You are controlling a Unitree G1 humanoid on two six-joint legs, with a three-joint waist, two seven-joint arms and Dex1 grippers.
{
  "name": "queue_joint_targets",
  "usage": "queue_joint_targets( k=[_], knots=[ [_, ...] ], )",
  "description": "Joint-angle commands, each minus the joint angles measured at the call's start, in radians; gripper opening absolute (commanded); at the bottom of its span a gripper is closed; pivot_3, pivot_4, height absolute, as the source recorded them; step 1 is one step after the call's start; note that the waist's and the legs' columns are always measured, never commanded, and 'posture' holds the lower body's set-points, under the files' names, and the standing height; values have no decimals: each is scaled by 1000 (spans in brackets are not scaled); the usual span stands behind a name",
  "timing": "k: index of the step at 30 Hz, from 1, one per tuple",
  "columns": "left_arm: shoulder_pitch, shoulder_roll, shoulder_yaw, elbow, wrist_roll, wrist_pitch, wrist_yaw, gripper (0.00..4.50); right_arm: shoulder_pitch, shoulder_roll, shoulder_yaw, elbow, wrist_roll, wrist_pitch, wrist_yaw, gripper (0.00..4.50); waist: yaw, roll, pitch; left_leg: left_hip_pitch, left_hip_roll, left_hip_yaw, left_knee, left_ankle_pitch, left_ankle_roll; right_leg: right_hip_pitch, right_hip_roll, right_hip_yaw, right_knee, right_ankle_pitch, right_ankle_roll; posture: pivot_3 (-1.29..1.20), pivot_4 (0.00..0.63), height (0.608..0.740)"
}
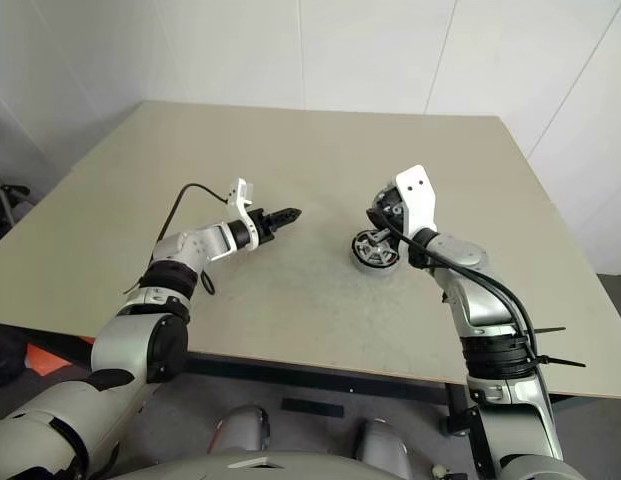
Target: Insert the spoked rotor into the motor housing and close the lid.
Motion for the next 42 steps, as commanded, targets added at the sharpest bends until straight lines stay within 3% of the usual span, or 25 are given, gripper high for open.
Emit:
queue_joint_targets(
  k=[1, 9, 22, 34, 42],
  knots=[
    [-20, 6, 3, -19, -6, -16, -6, 2423, 18, 24, 12, 37, 8, 5, 1, 19, -1, 0, 0, 0, 0, 0, 0, 0, 0, 0, 0, 0, 0, 0, 0, 0, 0, 740],
    [-21, 13, 7, -16, -6, -19, -4, 2423, 22, 43, 20, 141, -28, -19, -26, 19, -2, 0, 0, 1, 0, 0, 0, 0, 0, 1, 0, 0, 0, 0, 0, 0, 0, 740],
    [-20, 9, 1, -9, -4, -23, -7, 2423, -32, -27, -32, 6, -1, 8, -20, 19, -2, 0, 0, 0, 0, 0, 0, 0, 0, 0, 0, 0, 0, 0, 0, 0, 0, 740],
    [-16, 11, 1, -17, -4, -19, -6, 2423, 28, 19, -6, 211, -41, -68, -24, 19, -2, 0, 0, 0, 0, 0, 0, 0, 0, 0, 0, 0, 0, 0, 0, 0, 0, 740],
    [-19, 12, 1, -12, -3, -22, -6, 2423, 1, 8, -27, 166, -29, -77, -20, 19, -2, 0, 0, 0, 0, 0, 0, 0, 0, 0, 0, 0, 0, 0, 0, 0, 0, 740]
  ],
)
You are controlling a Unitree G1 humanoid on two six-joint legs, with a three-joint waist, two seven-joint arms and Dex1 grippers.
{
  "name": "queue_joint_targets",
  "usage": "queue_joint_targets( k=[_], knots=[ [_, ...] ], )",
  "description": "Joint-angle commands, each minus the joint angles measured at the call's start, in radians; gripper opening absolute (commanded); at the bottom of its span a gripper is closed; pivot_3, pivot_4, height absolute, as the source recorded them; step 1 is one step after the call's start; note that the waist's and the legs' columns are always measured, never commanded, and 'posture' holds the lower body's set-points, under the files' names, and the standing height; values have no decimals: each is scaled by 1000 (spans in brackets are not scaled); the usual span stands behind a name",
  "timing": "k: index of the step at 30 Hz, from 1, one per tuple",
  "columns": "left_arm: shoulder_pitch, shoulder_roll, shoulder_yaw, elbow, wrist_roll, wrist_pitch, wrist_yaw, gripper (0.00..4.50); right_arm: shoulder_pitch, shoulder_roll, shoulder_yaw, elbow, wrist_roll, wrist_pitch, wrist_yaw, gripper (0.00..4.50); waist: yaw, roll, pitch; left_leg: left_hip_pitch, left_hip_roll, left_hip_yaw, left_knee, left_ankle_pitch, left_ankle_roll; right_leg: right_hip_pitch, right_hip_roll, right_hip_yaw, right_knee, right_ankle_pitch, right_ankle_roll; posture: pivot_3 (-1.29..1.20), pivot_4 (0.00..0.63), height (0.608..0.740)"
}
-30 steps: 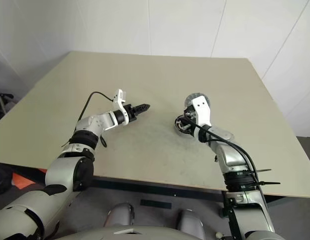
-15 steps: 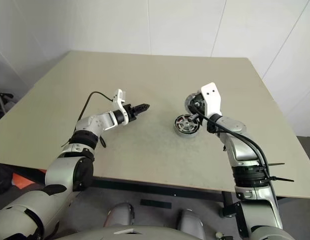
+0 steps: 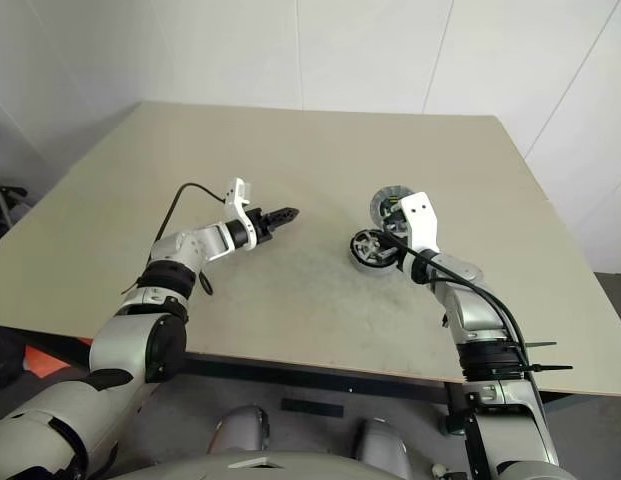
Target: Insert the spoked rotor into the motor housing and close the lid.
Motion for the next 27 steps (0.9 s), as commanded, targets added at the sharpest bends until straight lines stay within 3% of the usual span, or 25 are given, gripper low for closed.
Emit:
queue_joint_targets(
  k=[1, 12, 22, 27],
  knots=[
    [-20, 3, 1, -13, -4, -15, -7, 2423, -33, -16, -18, -56, 7, -14, 5, 19, 0, 0, 0, 0, 0, 0, 0, 0, 0, 0, 0, 0, 0, 0, 0, 0, 0, 740],
    [-18, 0, 0, -12, -3, -15, -8, 2423, -50, -21, 12, -250, 33, 53, 35, 19, 0, 0, 0, 0, 0, 0, 0, 0, 0, 0, 0, 0, 0, 0, 0, 0, 0, 740],
    [-15, 1, 2, -14, -4, -16, -7, 2423, 22, 27, 44, -50, -16, 28, 2, 19, 0, 0, 0, 0, 0, 0, 0, 0, 0, 0, 0, 0, 0, 0, 0, 0, 0, 740],
    [-15, 1, 2, -12, -2, -16, -7, 2423, -9, 11, 15, -79, -2, 20, 2, 19, 0, 0, 0, 2, 0, 0, 0, 0, -1, 2, 0, 0, 0, 0, 0, 0, 0, 740]
  ],
)
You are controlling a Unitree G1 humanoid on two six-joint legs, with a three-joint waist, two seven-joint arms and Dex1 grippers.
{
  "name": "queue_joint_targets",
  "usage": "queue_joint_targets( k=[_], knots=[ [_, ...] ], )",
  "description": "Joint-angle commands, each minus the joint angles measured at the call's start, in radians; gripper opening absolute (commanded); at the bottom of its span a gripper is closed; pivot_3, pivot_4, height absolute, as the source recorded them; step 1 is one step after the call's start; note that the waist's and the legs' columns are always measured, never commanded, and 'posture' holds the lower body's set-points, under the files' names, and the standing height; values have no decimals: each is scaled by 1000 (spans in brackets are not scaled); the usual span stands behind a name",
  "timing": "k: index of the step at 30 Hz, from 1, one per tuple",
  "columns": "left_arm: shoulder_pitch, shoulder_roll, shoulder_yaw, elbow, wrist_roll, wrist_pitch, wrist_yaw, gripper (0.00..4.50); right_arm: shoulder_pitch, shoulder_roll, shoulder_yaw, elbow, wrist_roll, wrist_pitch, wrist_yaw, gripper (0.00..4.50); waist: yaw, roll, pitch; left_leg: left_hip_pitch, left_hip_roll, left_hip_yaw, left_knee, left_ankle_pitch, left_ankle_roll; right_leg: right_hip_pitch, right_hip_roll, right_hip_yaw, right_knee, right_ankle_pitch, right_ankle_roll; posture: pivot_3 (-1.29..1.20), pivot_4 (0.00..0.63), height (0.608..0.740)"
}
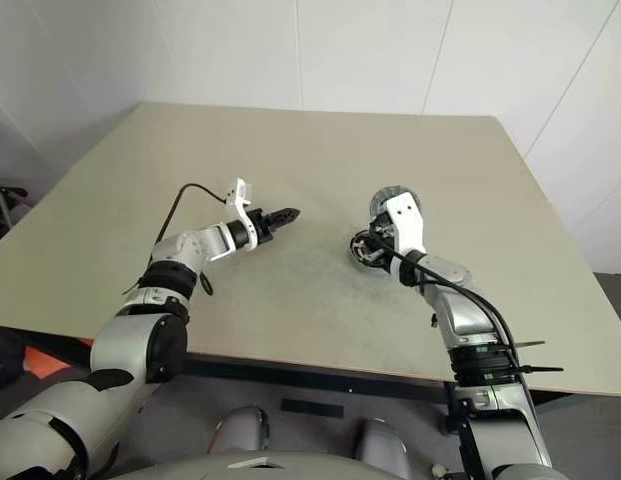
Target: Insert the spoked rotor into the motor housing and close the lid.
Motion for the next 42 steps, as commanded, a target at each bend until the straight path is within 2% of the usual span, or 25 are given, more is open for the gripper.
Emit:
queue_joint_targets(
  k=[1, 8, 11, 14, 17, 19, 24, 32, 42],
  knots=[
    [-16, 5, 1, -13, -4, -16, -7, 2423, -26, -23, -25, -21, 1, -2, -4, 19, 0, 0, 0, 0, 0, 0, 0, 0, 0, 0, 0, 0, 0, 0, 0, 0, 0, 740],
    [-14, 2, 1, -14, -4, -16, -7, 2423, -57, -102, -33, -164, 28, 8, 60, 19, 1, 0, 0, -2, 0, 0, 0, 0, 0, -1, 0, 0, 0, 0, 0, 0, 0, 740],
    [-15, 1, 0, -12, -1, -20, -7, 2423, -56, -190, 1, -200, 1, -8, 134, 19, 2, 0, 0, -2, 0, 0, -1, -1, 1, -2, 0, 0, -1, 0, 0, 0, 0, 740],
    [-11, 0, -18, -19, 17, -45, -14, 2423, -27, -390, 99, -248, -44, -91, 362, 19, 8, 0, 0, -2, 0, 0, 0, -1, 1, -1, 0, 0, -1, 0, 0, 0, 0, 740],
    [-7, -4, -38, -26, 34, -75, -21, 2423, -39, -514, 178, -224, -100, -155, 481, 595, 12, 0, 1, -1, 0, 0, 0, -1, 2, 0, 0, 0, -1, 0, 1, 0, 0, 740],
    [-6, -5, -49, -30, 45, -97, -27, 2423, -78, -558, 221, -163, -151, -223, 537, 1243, 8, 0, 1, -1, 0, 0, 0, -1, 2, 0, 0, 0, -1, 0, 1, 0, 0, 740],
    [-4, -5, -59, -35, 54, -125, -31, 2423, -191, -573, 317, -28, -280, -396, 621, 2952, 0, 0, 1, -2, 1, 0, 4, -1, 2, -1, 0, 0, 1, 0, 0, 0, 0, 740],
    [26, 1, -56, -62, 55, -126, -16, 2423, -315, -515, 417, 182, -399, -606, 719, 2952, 1, 0, 1, -4, 2, 0, 8, -3, 5, -1, 0, -1, 3, 0, -1, 0, 0, 740],
    [44, 8, -60, -85, 53, -112, -9, 2423, -365, -484, 435, 328, -474, -744, 764, 2952, 0, 0, 1, -6, 3, 0, 13, -4, 7, -2, 0, -1, 4, 1, -2, 0, 0, 740]
  ],
)
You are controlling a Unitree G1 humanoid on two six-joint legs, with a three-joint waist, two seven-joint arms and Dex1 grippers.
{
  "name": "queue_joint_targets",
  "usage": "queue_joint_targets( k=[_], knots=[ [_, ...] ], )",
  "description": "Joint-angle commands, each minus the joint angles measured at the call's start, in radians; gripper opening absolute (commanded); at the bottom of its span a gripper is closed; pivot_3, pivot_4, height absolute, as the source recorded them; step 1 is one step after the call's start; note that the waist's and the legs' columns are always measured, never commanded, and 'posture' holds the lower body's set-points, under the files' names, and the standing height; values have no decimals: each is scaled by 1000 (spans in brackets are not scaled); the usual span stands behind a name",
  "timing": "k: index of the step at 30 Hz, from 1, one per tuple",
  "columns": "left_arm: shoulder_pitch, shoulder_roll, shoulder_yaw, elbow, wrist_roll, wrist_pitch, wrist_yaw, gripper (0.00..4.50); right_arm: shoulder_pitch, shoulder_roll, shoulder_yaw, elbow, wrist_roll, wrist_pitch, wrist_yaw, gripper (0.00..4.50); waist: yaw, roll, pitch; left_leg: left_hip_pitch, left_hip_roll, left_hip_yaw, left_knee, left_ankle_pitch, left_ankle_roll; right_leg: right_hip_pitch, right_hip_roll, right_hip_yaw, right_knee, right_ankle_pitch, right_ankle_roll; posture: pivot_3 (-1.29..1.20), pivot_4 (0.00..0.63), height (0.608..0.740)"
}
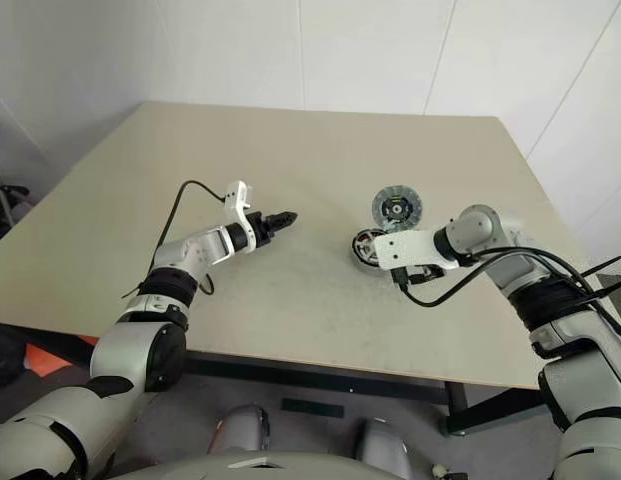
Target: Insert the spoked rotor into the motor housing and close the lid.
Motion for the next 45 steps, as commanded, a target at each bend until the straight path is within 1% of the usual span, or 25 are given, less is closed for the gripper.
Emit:
queue_joint_targets(
  k=[1, 13, 16, 19, 21, 23, 32, 36, 38, 40, 45],
  knots=[
    [-2, 6, 1, -43, -5, -5, 0, 2423, -35, 8, -11, 28, -15, -37, 9, 2952, 0, 0, 0, 0, 0, 0, 0, 0, 0, 0, 0, 0, 0, 0, 0, 0, 0, 740],
    [0, 9, -4, -38, 0, -6, 2, 2423, -54, 80, 11, 98, -81, -118, -7, 2952, -8, 0, 0, 2, 1, 0, 1, 0, 0, 0, 0, 0, 3, 0, 0, 0, 0, 740],
    [3, 10, -4, -39, 0, -5, 4, 2423, -60, 98, 5, 106, -77, -124, 3, 2328, -19, -1, 0, 4, 1, 1, 1, 1, -1, 0, 1, 0, 7, 0, 0, 0, 0, 740],
    [6, 12, -4, -44, -2, 0, 7, 2423, -58, 102, 2, 101, -79, -128, 11, 1345, -25, -1, 0, 5, 1, 0, 2, 1, -2, 0, 1, 0, 8, 0, 0, 0, 0, 740],
    [5, 15, -3, -39, -1, -3, 6, 2423, -59, 116, -5, 103, -82, -131, -12, 611, -25, -1, 0, 5, 1, 0, 2, 1, -2, 0, 1, 1, 8, 0, 0, 0, 0, 740],
    [6, 17, -2, -37, -2, -4, 6, 2423, -61, 126, -11, 109, -87, -135, -32, 35, -28, -2, 0, 5, 1, 0, 2, 1, -2, 0, 1, 1, 8, 0, 0, 0, 0, 740],
    [7, 15, -4, -40, -3, -2, 9, 2423, -70, 142, -28, 135, -98, -133, -90, 14, -33, -3, 1, 7, 2, 0, 3, 2, -4, 0, 2, 1, 11, 0, 0, 0, 0, 740],
    [10, 13, -4, -43, -3, 0, 12, 2423, -58, 156, -57, 94, -52, -77, -79, 14, -34, -3, 1, 7, 2, 0, 3, 2, -4, -1, 2, 1, 10, 0, 0, 0, 0, 740],
    [12, 12, -3, -41, -3, -2, 14, 2423, -43, 181, -100, 13, 21, 68, -43, 14, -33, -3, 1, 7, 2, 0, 3, 2, -4, -1, 2, 1, 11, 0, 0, 0, 0, 740],
    [15, 12, -3, -39, -3, -4, 14, 2423, -34, 217, -148, -83, 98, 261, -14, 14, -34, -3, 1, 6, 2, 0, 3, 2, -4, -3, 2, 1, 12, 0, -1, 0, 0, 740],
    [24, 12, -1, -41, -3, -6, 15, 2423, -21, 239, -182, -264, 199, 568, 23, 14, -23, -2, 1, -1, 3, 0, 1, 2, -4, -10, 2, 0, 12, 0, -3, 0, 0, 740]
  ],
)
